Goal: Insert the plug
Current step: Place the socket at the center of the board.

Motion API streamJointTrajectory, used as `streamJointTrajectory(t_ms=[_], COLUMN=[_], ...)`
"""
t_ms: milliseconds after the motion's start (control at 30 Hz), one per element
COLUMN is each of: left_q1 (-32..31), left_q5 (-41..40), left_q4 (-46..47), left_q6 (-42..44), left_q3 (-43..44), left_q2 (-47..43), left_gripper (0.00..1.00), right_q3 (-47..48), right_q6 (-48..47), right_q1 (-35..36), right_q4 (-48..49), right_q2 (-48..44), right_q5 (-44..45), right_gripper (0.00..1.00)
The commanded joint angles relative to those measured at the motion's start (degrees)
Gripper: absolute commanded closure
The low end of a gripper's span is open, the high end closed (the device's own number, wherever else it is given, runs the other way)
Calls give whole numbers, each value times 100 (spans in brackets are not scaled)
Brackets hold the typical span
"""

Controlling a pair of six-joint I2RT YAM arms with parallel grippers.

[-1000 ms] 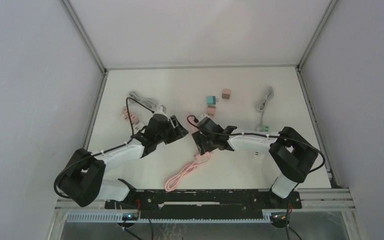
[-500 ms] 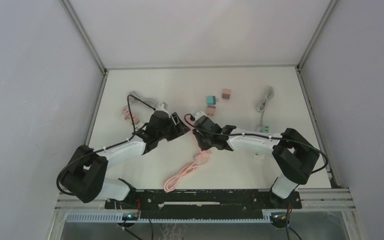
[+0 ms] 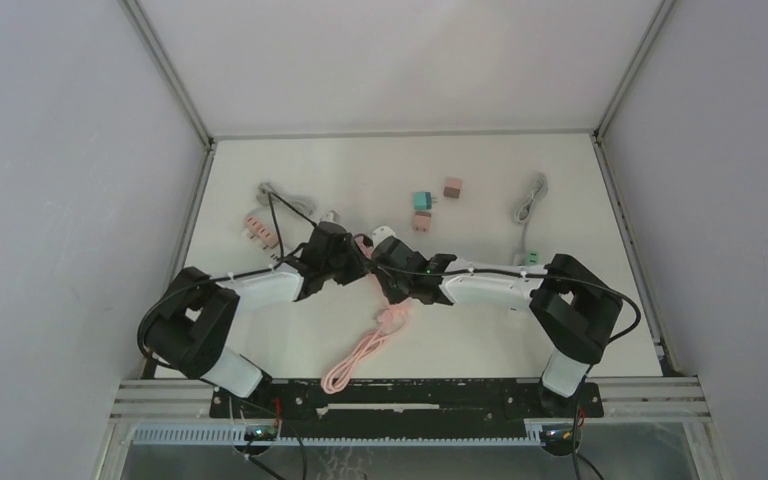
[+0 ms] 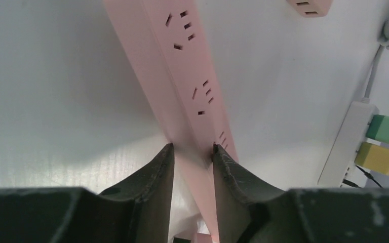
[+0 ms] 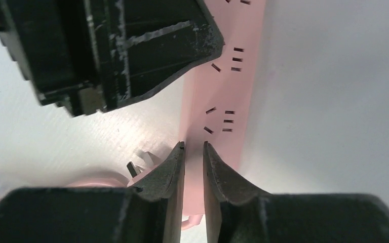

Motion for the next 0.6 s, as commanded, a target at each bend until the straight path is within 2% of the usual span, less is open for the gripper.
streamJointTrajectory(t_ms=[0,133,267,400,567], left_q1=[37,45,45,45,39], left_q5=[181,205,311,296,324], left_q4=[116,306,359,376,452], left_q6=[-235,-361,-402,-391,-350], left_q3=[-154,-453,-473,-497,-553], left_q2=[211,302,472,477,462], left_gripper=[65,70,71,72,72], right_q3=[46,43,18,16,20], right_q6=[-32,-42,-64,-195,-342], right_q1=[200,198,112,-163,-904], right_q4=[-256,-339,-351,-317,-249], right_q2=[236,137,-236,-821,-1183], right_q5=[-255,-91,-111,-249,-294], right_gripper=[75,72,67,57,40])
